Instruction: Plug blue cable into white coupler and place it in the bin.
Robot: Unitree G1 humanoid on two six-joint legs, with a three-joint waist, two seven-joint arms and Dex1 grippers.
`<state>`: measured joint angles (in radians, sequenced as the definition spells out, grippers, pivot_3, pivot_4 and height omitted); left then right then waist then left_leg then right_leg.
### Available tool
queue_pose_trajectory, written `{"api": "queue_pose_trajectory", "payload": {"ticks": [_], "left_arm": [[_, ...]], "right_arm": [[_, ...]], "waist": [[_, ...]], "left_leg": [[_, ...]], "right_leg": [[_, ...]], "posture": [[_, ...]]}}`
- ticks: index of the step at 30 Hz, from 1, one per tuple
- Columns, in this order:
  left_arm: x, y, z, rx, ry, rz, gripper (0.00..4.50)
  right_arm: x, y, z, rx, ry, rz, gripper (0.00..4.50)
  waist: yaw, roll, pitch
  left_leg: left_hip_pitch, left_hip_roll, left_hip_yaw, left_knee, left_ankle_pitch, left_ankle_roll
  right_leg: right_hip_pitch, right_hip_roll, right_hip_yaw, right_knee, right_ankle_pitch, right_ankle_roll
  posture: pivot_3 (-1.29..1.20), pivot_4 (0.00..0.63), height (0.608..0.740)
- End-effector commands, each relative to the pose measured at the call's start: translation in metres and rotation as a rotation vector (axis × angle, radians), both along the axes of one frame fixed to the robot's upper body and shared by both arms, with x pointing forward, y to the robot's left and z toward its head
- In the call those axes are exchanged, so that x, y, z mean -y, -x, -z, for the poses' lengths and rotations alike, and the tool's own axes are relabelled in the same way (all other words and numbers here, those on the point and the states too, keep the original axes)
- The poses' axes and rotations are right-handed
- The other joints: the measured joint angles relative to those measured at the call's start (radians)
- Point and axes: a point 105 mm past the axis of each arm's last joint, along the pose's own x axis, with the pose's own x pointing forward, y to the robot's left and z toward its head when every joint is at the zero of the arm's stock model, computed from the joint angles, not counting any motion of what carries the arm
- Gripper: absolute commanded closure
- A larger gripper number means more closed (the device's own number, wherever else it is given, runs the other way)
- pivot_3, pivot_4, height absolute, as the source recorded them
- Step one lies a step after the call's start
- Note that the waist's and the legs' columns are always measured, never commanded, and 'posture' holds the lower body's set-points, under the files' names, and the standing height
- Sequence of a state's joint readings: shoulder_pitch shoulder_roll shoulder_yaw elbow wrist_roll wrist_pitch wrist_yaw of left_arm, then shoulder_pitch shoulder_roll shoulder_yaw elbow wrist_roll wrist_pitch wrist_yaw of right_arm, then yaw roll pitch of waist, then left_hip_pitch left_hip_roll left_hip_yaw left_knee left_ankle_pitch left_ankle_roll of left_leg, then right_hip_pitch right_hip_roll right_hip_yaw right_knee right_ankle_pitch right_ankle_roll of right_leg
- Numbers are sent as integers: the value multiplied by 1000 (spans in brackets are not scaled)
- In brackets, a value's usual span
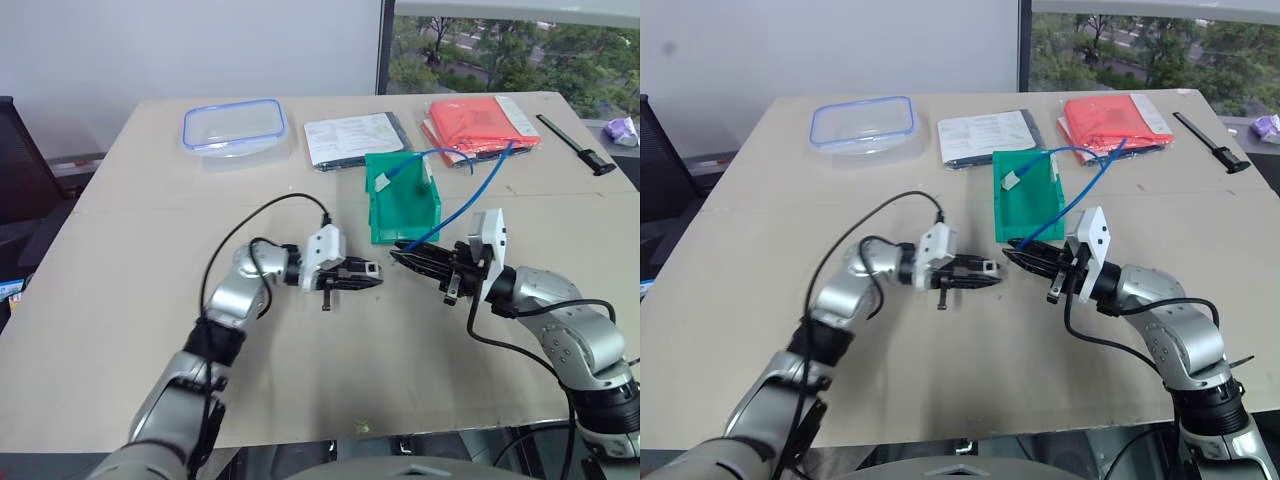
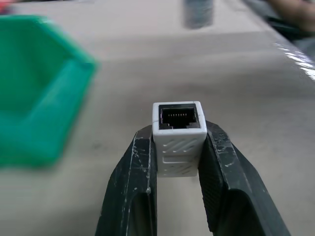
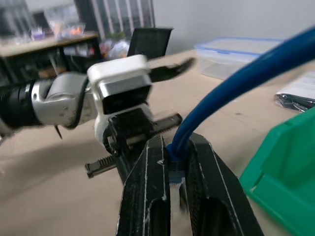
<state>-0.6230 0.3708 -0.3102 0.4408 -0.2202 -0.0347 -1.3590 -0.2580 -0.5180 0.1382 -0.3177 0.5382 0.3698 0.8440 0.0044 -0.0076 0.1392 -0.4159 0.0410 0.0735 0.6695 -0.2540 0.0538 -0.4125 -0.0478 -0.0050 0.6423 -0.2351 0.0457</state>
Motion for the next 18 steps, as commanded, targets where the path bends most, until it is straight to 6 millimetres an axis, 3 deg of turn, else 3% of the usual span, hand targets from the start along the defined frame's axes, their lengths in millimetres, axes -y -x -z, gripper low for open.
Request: {"api": "queue_pose_trajectory", "payload": {"ticks": [1,8,18], "left_arm": [[3,-1,10,-9,-31,72,3949],[6,-1,23,-35,-54,127,3949],[11,-2,28,-26,-65,135,3949]], "right_arm": [[-5,-2,8,82,80,-37,4500],[-2,-4,26,105,163,-48,4500],[-9,4,38,101,206,-95,4500]], "waist": [[0,-1,1],[4,-5,4],[9,-5,4]], "left_leg": [[0,0,0,0,0,0],[-1,0,-2,1,0,0],[0,0,-2,2,0,0]], "right_leg": [[0,0,0,0,0,0],[0,-1,1,0,0,1],[0,-1,2,1,0,1]], "posture": [[0,150,740],[0,150,740],[0,150,740]]}}
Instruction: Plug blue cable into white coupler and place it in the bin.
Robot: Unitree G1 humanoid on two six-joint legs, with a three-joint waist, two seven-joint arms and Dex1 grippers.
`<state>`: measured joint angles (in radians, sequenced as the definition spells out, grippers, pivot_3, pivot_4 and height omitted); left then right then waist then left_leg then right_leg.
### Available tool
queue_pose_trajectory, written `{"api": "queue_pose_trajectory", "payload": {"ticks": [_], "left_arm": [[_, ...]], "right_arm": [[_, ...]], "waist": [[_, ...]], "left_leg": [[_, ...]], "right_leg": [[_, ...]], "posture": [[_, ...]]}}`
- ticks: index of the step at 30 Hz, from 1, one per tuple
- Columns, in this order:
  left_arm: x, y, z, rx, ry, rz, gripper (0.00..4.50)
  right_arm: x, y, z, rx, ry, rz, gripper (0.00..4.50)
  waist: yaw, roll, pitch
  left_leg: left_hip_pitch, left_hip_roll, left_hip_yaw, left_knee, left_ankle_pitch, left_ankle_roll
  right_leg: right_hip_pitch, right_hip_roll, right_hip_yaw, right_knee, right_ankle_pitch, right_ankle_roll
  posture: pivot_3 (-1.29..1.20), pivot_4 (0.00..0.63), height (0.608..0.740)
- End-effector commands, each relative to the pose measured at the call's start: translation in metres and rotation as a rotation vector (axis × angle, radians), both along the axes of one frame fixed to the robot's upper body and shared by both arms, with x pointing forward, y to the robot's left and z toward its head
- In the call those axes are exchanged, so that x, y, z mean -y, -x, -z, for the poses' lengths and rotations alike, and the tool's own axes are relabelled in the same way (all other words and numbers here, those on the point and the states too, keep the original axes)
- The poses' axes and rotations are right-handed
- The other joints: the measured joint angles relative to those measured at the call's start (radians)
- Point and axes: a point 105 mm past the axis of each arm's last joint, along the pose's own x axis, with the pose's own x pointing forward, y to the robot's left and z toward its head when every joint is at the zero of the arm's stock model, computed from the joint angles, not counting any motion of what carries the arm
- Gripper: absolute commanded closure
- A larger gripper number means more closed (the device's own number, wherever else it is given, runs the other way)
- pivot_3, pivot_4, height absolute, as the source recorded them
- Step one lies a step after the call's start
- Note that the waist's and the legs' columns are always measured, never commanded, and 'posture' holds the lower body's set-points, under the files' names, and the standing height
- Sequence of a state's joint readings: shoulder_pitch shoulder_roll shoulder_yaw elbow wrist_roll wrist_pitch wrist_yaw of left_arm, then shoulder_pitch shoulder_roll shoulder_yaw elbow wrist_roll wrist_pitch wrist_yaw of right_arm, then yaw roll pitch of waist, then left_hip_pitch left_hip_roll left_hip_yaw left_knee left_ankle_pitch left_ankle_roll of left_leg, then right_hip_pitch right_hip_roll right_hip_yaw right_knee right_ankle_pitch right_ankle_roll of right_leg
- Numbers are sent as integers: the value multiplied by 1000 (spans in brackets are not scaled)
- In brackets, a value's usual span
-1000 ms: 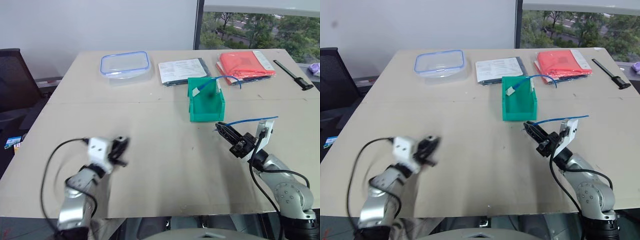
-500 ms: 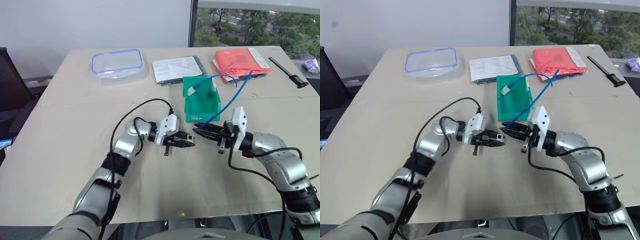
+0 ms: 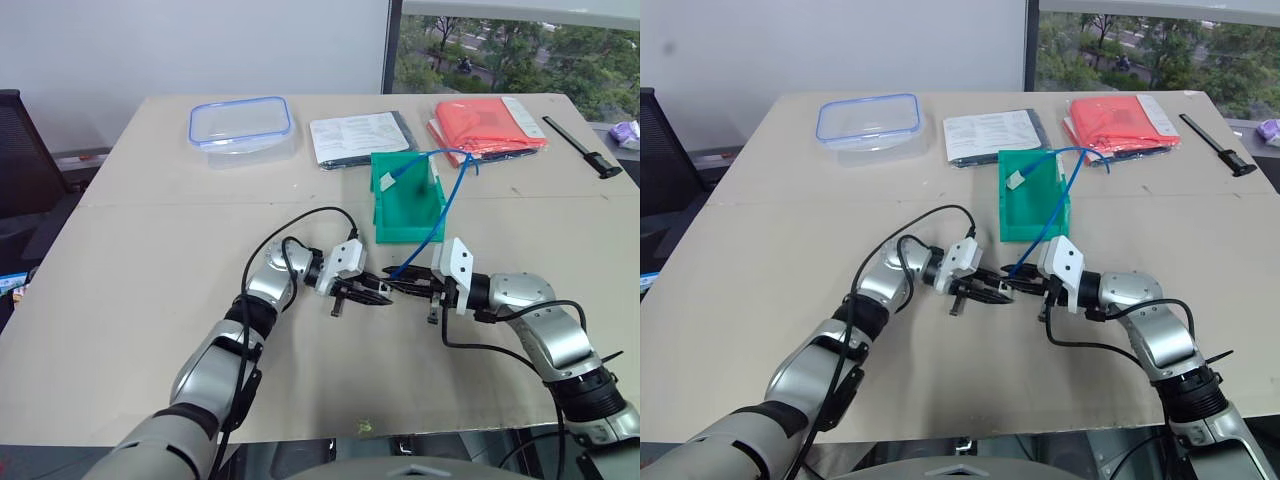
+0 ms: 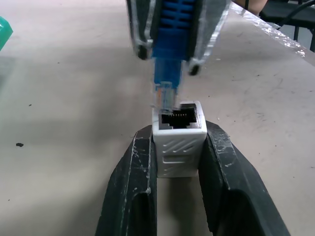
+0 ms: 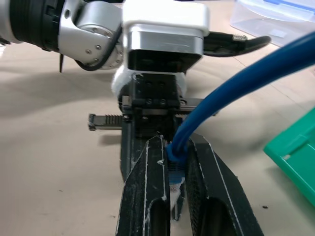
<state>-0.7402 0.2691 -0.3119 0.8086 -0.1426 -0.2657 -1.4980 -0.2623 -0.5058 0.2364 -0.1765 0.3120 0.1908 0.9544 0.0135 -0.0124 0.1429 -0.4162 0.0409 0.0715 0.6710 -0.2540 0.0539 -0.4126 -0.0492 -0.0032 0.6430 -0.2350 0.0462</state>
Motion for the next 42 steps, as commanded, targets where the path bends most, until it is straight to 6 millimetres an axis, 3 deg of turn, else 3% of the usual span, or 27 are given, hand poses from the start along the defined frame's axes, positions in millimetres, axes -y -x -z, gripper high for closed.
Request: {"api": "queue_pose_trajectory", "payload": {"ticks": [1,10,16,19,21,24,26,28,31,32,34,37,42], "left_arm": [[3,1,3,3,-15,11,3949],[4,1,4,34,-16,11,3949],[7,1,5,43,-14,10,3949],[8,2,6,45,-12,11,3949],[8,3,7,44,-14,11,3949],[7,3,8,42,-19,9,3949],[6,3,9,41,-19,5,3949],[6,2,9,39,-18,1,3949],[7,1,8,25,-8,-11,3949],[8,1,7,29,-6,-14,2907],[8,-1,6,51,0,-32,2233],[2,0,-1,66,28,-56,799],[-15,2,-32,79,136,-214,799]], "right_arm": [[-2,5,4,30,44,-24,4500],[2,5,32,13,211,-41,4500],[7,16,85,-158,405,-66,4500],[5,17,91,-189,392,-51,4500],[-6,11,73,-95,300,-59,4500],[-24,-2,12,-57,-47,6,4500],[-23,-3,-11,-15,-124,3,4500],[-19,-4,-17,9,-122,9,4500],[-15,-2,-11,30,-46,-4,4500],[-14,-2,-8,32,-31,-3,4500],[-12,-3,-7,42,-12,1,4500],[-8,-5,-13,67,-12,13,4500],[2,-10,-39,114,-28,35,4500]], "waist": [[0,0,0],[1,-1,-1],[-1,-5,-8],[-2,-9,-17],[-2,-11,-20],[-4,-13,-20],[-10,-10,-17],[-13,-8,-16],[-14,-8,-16],[-13,-8,-16],[-10,-8,-16],[-2,-8,-15],[-10,-5,-12]], "left_leg": [[0,0,0,0,0,0],[1,0,0,1,0,0],[3,0,0,1,0,0],[7,0,0,1,0,0],[9,1,0,1,0,0],[15,2,1,0,0,0],[15,6,1,-1,0,0],[15,6,2,-1,0,0],[11,5,2,-1,0,0],[8,5,2,0,0,0],[2,2,1,1,0,0],[2,0,1,0,0,0],[1,2,1,0,0,0]], "right_leg": [[0,0,0,0,0,0],[1,-1,0,0,0,0],[2,-1,0,1,0,0],[5,-1,0,1,0,-1],[8,-1,0,1,-2,-4],[12,-1,0,1,-3,-5],[13,-1,0,1,-2,-5],[12,-2,1,1,-2,-5],[8,-2,1,1,-2,-5],[6,-2,1,1,-2,-5],[1,-1,1,2,1,-1],[1,-1,0,1,0,-1],[0,-1,0,1,0,-1]], "posture": [[0,150,740],[0,150,740],[0,150,740],[0,150,740],[0,150,740],[0,150,740],[0,150,740],[0,150,740],[0,150,740],[0,150,740],[0,150,740],[0,150,740],[0,150,740]]}}
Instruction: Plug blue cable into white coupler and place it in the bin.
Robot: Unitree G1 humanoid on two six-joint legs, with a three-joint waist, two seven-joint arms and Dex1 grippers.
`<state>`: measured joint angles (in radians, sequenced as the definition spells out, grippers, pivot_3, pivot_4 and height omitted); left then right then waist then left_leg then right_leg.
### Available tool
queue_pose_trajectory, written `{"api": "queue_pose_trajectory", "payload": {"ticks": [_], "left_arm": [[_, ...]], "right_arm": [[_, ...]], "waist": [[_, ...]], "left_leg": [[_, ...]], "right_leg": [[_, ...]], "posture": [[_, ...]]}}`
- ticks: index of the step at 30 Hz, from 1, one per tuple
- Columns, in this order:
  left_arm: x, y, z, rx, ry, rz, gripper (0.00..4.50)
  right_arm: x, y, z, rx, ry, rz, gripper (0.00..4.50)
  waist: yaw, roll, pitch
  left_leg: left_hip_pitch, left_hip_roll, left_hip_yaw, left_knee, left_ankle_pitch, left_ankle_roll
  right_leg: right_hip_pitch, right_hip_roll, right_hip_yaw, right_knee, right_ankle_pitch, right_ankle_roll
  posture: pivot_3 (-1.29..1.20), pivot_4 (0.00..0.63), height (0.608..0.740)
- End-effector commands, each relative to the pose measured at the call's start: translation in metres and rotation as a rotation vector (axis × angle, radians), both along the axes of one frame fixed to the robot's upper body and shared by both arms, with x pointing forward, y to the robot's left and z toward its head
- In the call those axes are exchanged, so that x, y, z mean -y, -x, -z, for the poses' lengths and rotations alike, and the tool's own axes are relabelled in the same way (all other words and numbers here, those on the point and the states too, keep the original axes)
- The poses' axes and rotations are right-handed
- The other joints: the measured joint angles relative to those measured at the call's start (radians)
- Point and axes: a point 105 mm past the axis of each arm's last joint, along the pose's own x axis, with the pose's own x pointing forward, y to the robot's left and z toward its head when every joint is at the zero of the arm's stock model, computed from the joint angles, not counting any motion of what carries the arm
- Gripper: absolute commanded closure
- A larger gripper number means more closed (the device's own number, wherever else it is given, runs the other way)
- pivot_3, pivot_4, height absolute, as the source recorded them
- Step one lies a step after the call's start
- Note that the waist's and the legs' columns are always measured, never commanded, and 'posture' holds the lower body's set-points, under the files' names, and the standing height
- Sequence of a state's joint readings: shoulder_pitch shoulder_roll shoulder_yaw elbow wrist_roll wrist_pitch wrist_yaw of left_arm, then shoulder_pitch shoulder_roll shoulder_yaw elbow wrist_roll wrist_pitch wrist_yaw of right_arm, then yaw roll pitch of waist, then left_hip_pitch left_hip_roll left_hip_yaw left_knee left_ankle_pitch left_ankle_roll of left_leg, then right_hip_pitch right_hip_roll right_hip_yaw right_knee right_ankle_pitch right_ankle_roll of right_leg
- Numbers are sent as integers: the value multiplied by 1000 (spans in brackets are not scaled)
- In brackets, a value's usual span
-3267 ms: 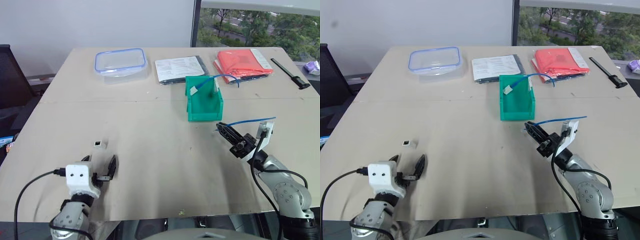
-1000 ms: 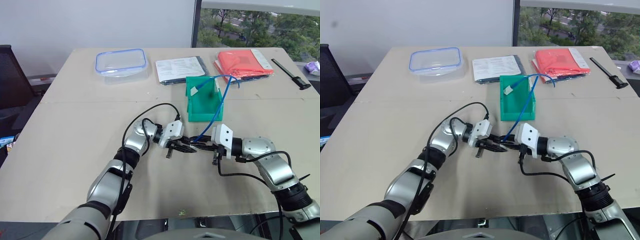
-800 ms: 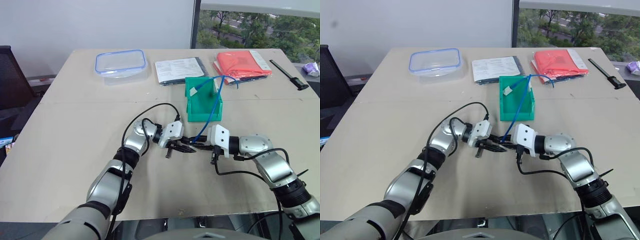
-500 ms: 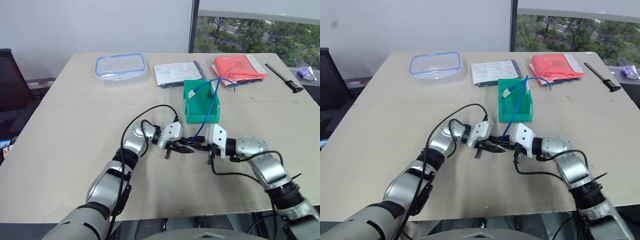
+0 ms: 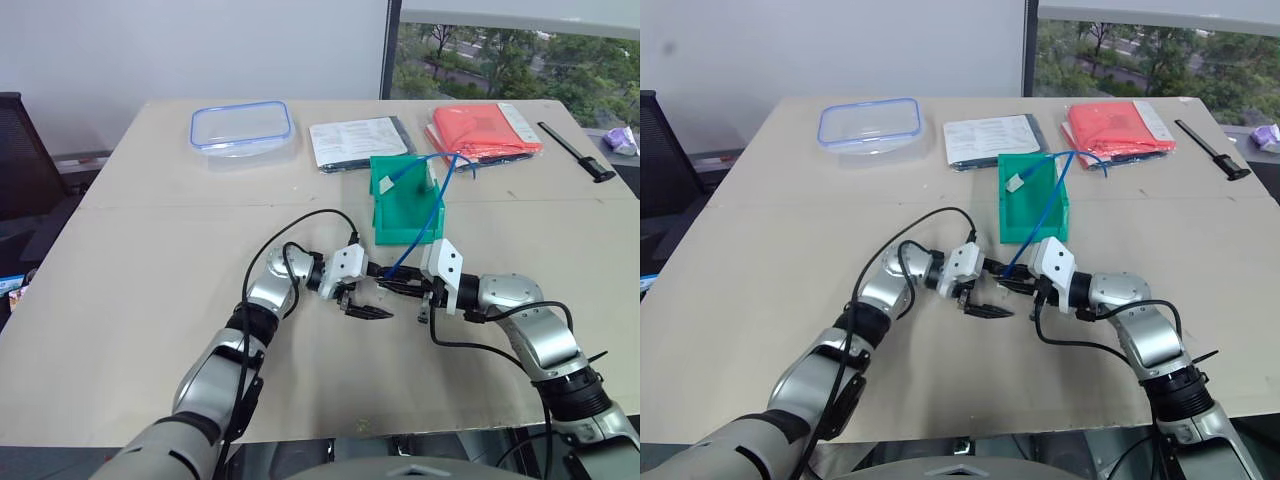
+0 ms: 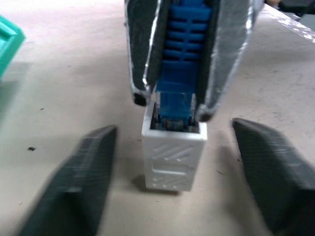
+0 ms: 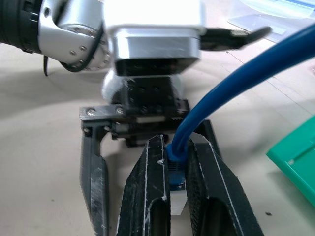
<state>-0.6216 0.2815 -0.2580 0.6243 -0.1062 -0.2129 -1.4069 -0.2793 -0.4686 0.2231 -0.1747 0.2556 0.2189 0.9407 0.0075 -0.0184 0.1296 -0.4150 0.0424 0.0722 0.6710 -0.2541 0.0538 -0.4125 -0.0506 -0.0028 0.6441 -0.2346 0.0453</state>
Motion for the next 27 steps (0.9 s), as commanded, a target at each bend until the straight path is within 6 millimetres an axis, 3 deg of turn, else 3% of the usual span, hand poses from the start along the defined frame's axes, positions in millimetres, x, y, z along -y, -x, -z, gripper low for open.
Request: {"api": "queue_pose_trajectory", "payload": {"ticks": [1,5,10,14,18,19,21,27], "left_arm": [[-16,0,-41,37,125,-162,799],[-32,5,-83,57,219,-374,799],[-42,8,-127,30,288,-628,799],[-51,-6,-146,28,278,-845,799],[-48,-8,-151,13,260,-892,799],[-47,-9,-151,8,257,-896,740],[-47,-9,-151,5,251,-902,740],[-47,-8,-147,9,233,-908,740]], "right_arm": [[6,-4,-46,102,-59,7,4500],[13,-23,-77,86,-125,112,4500],[23,-68,-104,-49,-182,181,4500],[20,-122,-105,-175,-149,265,4500],[17,-150,-97,-199,-74,334,4500],[18,-155,-96,-182,-56,361,3706],[23,-165,-101,-146,-54,421,3060],[58,-180,-116,-42,-99,611,59]], "waist": [[-11,1,4],[-19,2,7],[-21,3,12],[-21,3,14],[-20,3,15],[-20,3,15],[-20,3,18],[-20,3,20]], "left_leg": [[0,3,0,0,0,0],[0,6,-1,0,0,0],[1,5,-1,0,0,0],[1,0,0,0,0,0],[1,-1,-1,-2,0,-1],[0,-1,-1,-2,1,-1],[-1,-1,0,-3,3,-6],[-2,0,0,-5,3,-7]], "right_leg": [[0,0,0,0,0,0],[0,0,-1,2,0,0],[1,0,-1,2,0,0],[1,0,0,2,0,0],[0,0,0,2,0,0],[-1,0,-1,1,0,1],[-1,0,0,-1,0,1],[-2,-4,-1,-1,0,2]], "posture": [[0,150,740],[0,150,740],[0,150,740],[0,150,740],[0,150,740],[0,150,740],[0,150,740],[0,150,740]]}}
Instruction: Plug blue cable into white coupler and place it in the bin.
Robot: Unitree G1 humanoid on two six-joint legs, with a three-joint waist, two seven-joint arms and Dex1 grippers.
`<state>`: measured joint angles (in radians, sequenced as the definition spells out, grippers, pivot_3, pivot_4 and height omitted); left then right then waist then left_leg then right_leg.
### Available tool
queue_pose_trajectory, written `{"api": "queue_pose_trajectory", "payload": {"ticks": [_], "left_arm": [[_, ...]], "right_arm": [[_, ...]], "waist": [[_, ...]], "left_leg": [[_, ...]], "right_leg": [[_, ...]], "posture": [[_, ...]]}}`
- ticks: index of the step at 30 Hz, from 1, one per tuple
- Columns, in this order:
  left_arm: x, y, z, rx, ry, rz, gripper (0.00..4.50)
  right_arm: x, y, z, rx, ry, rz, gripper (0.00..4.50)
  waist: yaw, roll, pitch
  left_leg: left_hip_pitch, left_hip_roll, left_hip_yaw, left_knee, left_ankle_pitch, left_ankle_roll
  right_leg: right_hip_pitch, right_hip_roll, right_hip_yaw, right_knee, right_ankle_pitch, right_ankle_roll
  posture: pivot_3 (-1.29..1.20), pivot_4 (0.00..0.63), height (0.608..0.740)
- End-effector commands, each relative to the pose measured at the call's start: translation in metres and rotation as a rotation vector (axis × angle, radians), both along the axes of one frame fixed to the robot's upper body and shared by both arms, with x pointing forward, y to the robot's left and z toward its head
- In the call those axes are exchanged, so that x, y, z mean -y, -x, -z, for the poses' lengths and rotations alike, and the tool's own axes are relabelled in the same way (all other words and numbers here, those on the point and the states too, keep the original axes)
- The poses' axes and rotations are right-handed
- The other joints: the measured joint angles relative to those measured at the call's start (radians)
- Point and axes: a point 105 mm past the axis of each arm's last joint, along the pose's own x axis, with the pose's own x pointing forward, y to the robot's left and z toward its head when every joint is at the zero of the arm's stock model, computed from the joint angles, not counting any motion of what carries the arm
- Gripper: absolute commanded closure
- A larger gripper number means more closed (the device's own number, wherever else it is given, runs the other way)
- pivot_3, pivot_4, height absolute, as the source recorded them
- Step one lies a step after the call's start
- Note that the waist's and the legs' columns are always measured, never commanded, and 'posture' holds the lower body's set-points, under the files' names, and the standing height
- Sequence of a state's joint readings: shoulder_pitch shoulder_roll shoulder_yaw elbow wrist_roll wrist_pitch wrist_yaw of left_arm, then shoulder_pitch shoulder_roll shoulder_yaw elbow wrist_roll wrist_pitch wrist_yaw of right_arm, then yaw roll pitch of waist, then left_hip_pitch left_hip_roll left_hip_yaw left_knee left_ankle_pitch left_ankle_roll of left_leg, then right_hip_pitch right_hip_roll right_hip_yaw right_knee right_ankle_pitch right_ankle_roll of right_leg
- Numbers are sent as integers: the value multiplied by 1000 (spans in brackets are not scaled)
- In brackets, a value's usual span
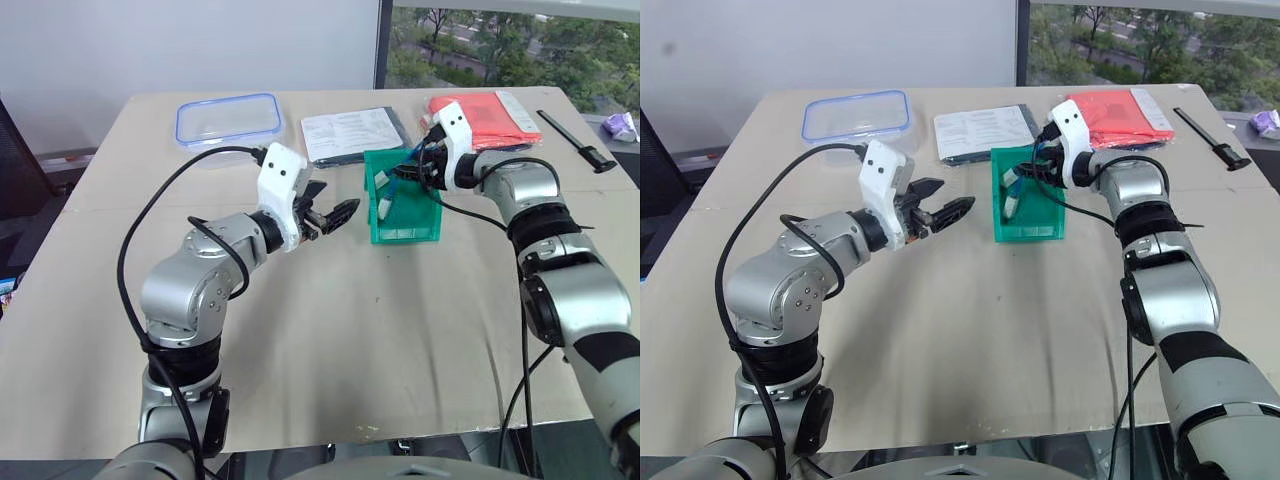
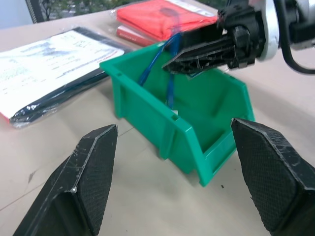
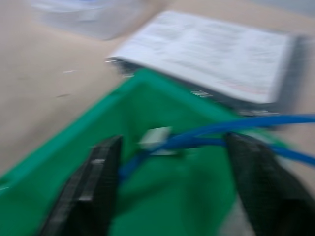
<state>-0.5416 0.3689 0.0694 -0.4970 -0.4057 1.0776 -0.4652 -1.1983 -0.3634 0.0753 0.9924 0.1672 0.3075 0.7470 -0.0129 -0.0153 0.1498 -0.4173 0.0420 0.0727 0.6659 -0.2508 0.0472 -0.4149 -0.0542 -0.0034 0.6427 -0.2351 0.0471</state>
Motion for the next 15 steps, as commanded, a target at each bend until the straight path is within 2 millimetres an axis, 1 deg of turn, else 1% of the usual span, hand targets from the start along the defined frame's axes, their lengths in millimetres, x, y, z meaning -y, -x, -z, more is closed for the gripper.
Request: {"api": "queue_pose_trajectory", "payload": {"ticks": [1,3,5,7,8,10,11,12,13,14,15], "left_arm": [[4,7,-10,55,-13,29,740],[4,8,-7,47,-15,32,740],[1,10,-3,43,-19,30,740],[-4,13,3,44,-30,31,740],[-5,15,5,50,-34,31,740],[-10,21,14,76,-48,18,740],[-14,25,22,83,-69,6,740],[-18,32,36,60,-62,-8,740],[-21,37,45,43,-55,-17,740],[-26,43,55,57,-67,-39,740],[-29,48,60,72,-76,-51,740]], "right_arm": [[26,-5,-32,142,-18,104,59],[39,0,-32,164,-20,125,59],[51,14,-29,164,-42,120,59],[62,35,-24,168,-65,103,59],[65,46,-22,174,-76,83,59],[68,77,-12,195,-116,25,59],[69,95,-5,204,-141,-20,59],[70,119,10,192,-149,-79,59],[71,137,24,163,-153,-117,59],[75,153,41,109,-155,-136,59],[78,163,52,71,-156,-141,59]], "waist": [[1,0,0],[2,0,0],[3,0,0],[4,0,0],[3,0,0],[4,0,0],[3,0,0],[2,1,0],[3,1,-1],[3,1,-1],[1,1,0]], "left_leg": [[0,0,0,0,0,0],[0,0,0,0,0,0],[0,0,0,0,0,0],[0,0,-1,1,0,0],[0,0,-1,0,0,0],[0,0,-1,0,0,0],[1,1,-1,-1,0,0],[1,1,-1,-1,0,0],[2,1,-1,-2,0,0],[2,1,-1,-4,-1,1],[3,1,-1,-5,-2,2]], "right_leg": [[0,0,0,0,0,0],[0,-1,0,0,0,0],[0,-2,0,0,0,0],[1,-2,-1,0,0,0],[1,-2,-1,0,0,0],[1,-3,-1,0,0,0],[1,-3,-1,0,0,0],[1,-3,0,0,0,1],[1,-3,0,0,0,1],[2,-3,1,-1,-1,2],[3,-3,1,-1,-2,2]], "posture": [[0,150,740],[0,150,740],[0,150,740],[0,150,740],[0,150,740],[0,150,740],[0,150,740],[0,150,740],[0,150,740],[0,150,740],[0,150,740]]}}
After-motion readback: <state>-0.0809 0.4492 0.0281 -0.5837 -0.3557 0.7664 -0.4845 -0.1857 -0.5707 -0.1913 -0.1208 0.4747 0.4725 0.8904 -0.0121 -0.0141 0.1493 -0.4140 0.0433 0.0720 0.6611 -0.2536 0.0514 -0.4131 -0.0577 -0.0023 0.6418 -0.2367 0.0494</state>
